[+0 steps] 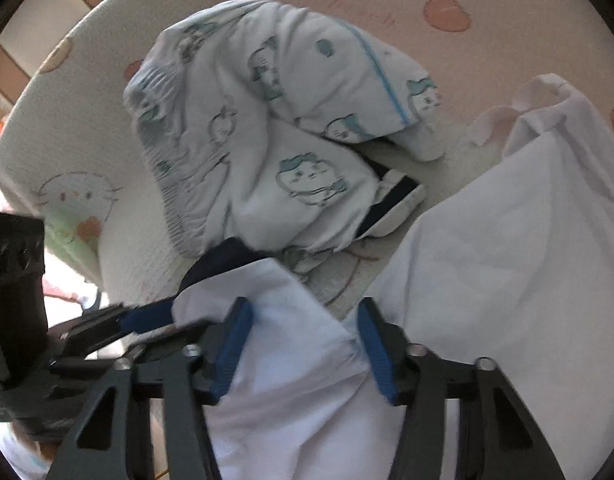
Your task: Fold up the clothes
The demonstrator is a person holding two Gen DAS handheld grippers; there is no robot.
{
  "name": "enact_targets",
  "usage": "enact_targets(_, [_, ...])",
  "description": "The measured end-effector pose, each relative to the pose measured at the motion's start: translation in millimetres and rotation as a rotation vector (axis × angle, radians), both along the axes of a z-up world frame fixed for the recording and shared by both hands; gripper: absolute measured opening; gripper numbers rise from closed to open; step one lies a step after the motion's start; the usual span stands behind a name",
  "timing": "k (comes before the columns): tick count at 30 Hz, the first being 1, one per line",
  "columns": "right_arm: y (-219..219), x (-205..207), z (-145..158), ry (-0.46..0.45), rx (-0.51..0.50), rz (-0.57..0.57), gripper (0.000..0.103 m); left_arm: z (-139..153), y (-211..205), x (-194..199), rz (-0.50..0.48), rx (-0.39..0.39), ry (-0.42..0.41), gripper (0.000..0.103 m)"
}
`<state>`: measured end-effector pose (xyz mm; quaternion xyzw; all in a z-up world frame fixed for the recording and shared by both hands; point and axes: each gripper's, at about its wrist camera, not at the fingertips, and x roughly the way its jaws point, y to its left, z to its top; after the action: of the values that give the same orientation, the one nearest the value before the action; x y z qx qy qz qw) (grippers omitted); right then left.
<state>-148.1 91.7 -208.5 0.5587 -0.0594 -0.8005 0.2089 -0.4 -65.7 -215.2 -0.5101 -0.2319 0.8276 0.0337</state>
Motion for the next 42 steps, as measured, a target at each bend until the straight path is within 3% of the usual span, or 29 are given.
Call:
enact_targets(4, [-7,3,4,0.001,-0.024,0.013,0.015,4,-4,3,-0.025,0.025,0.029,0.007])
enact_targets(10, [-22,15,12,-0.009,-0.119,0.055,0.014,21,-24,30,-0.012,0.046,0.057,0.006])
enact_targets(16, [-51,19,-4,-0.031,-0.055,0.127,0.014,14,-32,55,-0.016,0.011,0.007,0.006])
enact_targets(20, [-55,18,-6,-0.023,-0.05,0.112,0.02,5,-22,50,-0.03,-0.017,-0.043,0.006])
enact_targets(23, [-35,13,-2,-0.047,-0.122,0.035,0.049,4,-23,51,-0.035,-0.005,-0.049,0.006])
enact_targets(24, [-22,9,0,-0.062,-0.168,-0.004,0.053,5,-24,50,-0.04,0.004,-0.054,0.006])
enact_targets(26, [-3,1,4,-0.096,-0.222,-0.075,0.054,6,-29,49,-0.028,0.038,-0.06,0.007])
enact_targets(28, [13,-6,8,-0.12,-0.19,-0.148,0.054,8,-37,49,0.008,0.083,-0.068,0.008])
enact_targets(29, [19,-9,8,-0.126,-0.162,-0.17,0.054,9,-41,49,0.031,0.106,-0.065,0.011])
enact_targets(31, [26,-12,8,-0.132,-0.095,-0.19,0.054,13,-47,49,0.063,0.113,-0.06,0.026])
enact_targets(33, [26,-14,5,-0.148,-0.055,-0.189,0.054,19,-49,48,0.074,0.065,-0.057,0.068])
enact_targets(35, [24,-15,-1,-0.178,-0.046,-0.194,0.054,27,-50,48,0.071,0.019,-0.029,0.07])
enact_targets(38, [19,-16,-7,-0.205,-0.059,-0.201,0.054,34,-54,41,0.043,0.017,-0.04,0.07])
enact_targets(42, [8,-21,-14,-0.227,-0.036,-0.2,0.054,31,-49,20,-0.061,0.126,-0.082,0.07])
